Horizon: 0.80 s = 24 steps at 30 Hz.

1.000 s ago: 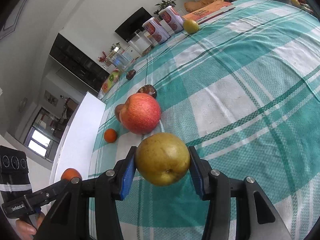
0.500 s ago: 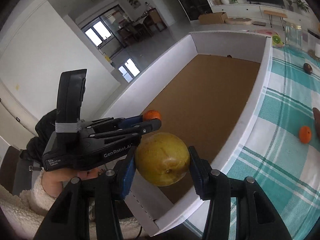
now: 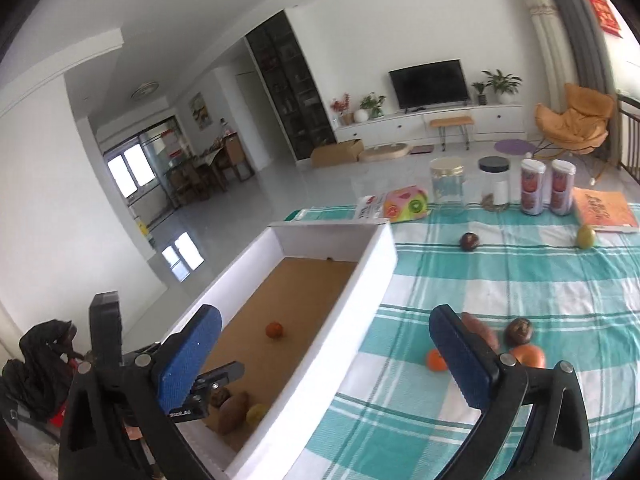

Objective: Organize fruits

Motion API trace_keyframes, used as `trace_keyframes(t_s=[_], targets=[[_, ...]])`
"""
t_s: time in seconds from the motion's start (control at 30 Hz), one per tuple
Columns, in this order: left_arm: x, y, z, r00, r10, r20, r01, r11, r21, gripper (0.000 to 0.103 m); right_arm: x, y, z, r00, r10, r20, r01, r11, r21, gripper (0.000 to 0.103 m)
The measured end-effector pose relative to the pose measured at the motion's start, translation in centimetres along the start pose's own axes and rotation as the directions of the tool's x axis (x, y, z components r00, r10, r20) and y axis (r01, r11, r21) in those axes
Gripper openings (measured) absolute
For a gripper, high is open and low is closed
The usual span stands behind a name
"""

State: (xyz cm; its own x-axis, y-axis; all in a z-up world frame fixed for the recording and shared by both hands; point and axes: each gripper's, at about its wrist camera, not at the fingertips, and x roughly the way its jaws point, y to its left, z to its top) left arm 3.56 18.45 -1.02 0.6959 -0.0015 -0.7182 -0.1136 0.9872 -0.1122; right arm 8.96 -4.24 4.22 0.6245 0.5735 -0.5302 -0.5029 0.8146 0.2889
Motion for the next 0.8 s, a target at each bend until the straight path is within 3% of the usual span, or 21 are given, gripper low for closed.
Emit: trace_keyframes(t_s=[0.07, 0.13, 0.27, 0.33, 0.4, 0.53, 0.8], targets=[[1.3, -2.0, -0.2, 1.0, 0.022, 0.0, -0.022, 0.999, 0.046, 0.083, 1.2, -4.7, -3.0, 0.981, -0.193, -0.032, 0.194, 0.98, 0.032, 0.103], [2.5, -3.5, -0.4, 0.999, 0.042, 0.005, -0.042, 0.996, 0.078, 0.083, 2.1, -9.7, -6.3, 0.937, -0.335, -0.097, 0.342, 0.937, 0.072, 0.103], [4.1, -5.4, -1.2, 0.996, 0.085, -0.028, -0.08, 0.984, 0.158, 0.083, 1.9, -17.7, -10.4, 0.866, -0.466, -0.182, 0.495, 0.849, 0.182, 0.103], [4.1, -5.9, -1.4, 0.997, 0.055, -0.052, -0.046, 0.985, 0.167, 0.084, 0.7, -20.1, -11.3, 0.851, -0.485, -0.201, 0.524, 0.814, 0.252, 0.103], [3.7, -6.4, -1.5, 0.997, 0.07, -0.032, -0.063, 0.98, 0.187, 0.083, 0.7, -20.9, -10.8, 0.846, -0.496, -0.197, 0.534, 0.799, 0.277, 0.103], [3.5, -7.1, -2.3, 0.994, 0.099, -0.037, -0.088, 0.971, 0.221, 0.083, 2.7, -19.9, -10.5, 0.777, -0.601, -0.187, 0.627, 0.766, 0.142, 0.103], [3.8, -7.4, -2.4, 0.993, 0.112, -0.042, -0.102, 0.975, 0.196, 0.083, 4.0, -20.5, -11.2, 0.772, -0.6, -0.21, 0.631, 0.762, 0.141, 0.103]])
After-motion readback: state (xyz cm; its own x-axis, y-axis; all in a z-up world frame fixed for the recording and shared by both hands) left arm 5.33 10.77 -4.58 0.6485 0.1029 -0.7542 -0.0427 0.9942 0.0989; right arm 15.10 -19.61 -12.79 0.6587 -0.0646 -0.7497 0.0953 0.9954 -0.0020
